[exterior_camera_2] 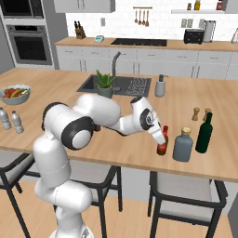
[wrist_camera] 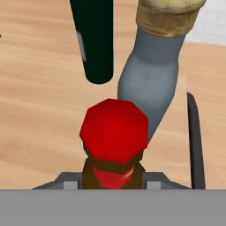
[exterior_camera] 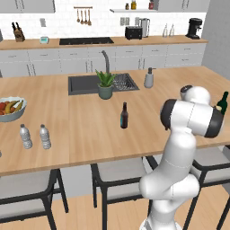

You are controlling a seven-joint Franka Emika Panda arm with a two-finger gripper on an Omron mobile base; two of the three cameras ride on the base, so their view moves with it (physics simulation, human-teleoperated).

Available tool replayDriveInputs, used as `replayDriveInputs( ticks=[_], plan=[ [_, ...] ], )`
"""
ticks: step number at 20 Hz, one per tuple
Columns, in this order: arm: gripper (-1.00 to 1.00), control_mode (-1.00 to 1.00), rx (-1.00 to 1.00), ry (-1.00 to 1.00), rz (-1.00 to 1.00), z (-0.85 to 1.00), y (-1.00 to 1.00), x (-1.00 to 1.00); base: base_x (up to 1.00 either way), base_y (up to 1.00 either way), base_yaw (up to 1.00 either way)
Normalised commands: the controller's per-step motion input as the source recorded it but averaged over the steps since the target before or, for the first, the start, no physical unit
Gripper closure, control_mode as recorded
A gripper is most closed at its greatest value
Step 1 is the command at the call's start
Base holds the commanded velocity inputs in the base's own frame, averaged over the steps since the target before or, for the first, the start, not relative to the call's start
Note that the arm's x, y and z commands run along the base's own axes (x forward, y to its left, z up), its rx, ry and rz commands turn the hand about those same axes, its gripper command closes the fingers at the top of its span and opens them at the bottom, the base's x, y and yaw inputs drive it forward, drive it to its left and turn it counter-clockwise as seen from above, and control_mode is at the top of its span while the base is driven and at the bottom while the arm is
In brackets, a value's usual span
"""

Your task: Move the plastic bottles in the middle to the plastics group, and the glass bottles in the middle to the glass group.

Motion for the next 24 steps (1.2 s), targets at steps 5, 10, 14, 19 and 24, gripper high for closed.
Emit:
replayDriveInputs(
  ticks=[5,10,14,19,24],
  plan=[
    [1.0,-1.0,0.0,0.0,0.0,-0.17,0.0,0.0,0.0,0.0,0.0],
    [1.0,-1.0,0.0,-0.01,0.0,-0.28,0.0,0.0,0.0,0.0,0.0],
    [1.0,-1.0,0.0,-0.06,0.0,-0.11,0.0,0.0,0.0,0.0,0.0],
    [1.0,-1.0,0.0,-0.07,-0.01,0.0,0.0,0.11,0.0,0.0,0.0],
    [1.0,-1.0,0.0,-0.04,-0.01,0.0,-0.02,0.03,0.0,0.0,0.0]
  ],
)
